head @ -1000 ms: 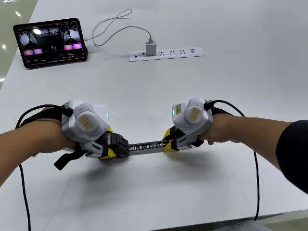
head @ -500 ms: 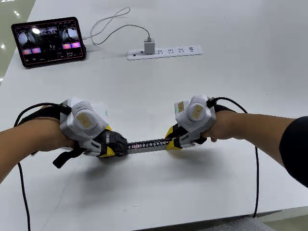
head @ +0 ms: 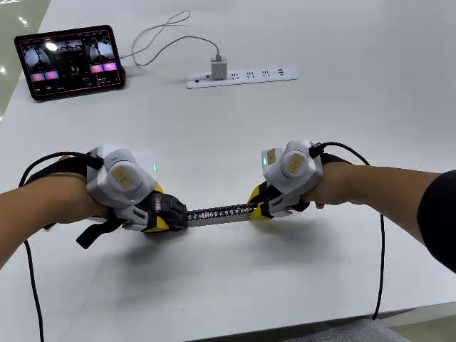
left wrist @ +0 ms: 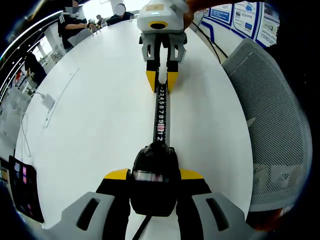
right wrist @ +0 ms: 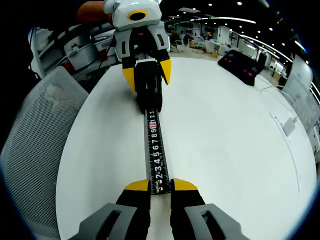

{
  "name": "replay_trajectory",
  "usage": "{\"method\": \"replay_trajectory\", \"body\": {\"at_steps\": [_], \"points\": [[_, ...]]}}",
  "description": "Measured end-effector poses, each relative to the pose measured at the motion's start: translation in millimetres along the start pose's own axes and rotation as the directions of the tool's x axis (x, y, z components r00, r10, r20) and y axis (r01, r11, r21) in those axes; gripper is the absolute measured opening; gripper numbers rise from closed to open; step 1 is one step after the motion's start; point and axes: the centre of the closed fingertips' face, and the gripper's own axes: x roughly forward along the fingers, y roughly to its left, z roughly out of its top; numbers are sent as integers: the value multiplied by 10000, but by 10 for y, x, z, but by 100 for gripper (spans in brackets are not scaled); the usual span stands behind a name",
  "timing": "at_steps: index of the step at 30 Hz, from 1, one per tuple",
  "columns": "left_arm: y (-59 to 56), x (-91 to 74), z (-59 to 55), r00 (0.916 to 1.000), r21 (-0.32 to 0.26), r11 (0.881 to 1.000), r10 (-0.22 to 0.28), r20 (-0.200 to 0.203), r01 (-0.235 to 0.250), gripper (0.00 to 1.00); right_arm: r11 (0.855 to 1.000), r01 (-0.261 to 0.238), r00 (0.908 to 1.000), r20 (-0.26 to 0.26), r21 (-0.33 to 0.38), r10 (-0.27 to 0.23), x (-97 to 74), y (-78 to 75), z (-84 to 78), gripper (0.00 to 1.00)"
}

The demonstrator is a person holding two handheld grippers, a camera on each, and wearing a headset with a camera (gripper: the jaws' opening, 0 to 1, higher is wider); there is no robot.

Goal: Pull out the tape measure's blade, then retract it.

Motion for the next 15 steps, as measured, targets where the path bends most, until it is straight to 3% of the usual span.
{"method": "replay_trajectory", "body": {"at_steps": [15], "points": [[0, -1, 2, 10000, -1, 10000, 10, -7, -10, 30, 10000, 33, 10000, -80, 63, -32, -59, -5, -64, 10]]}}
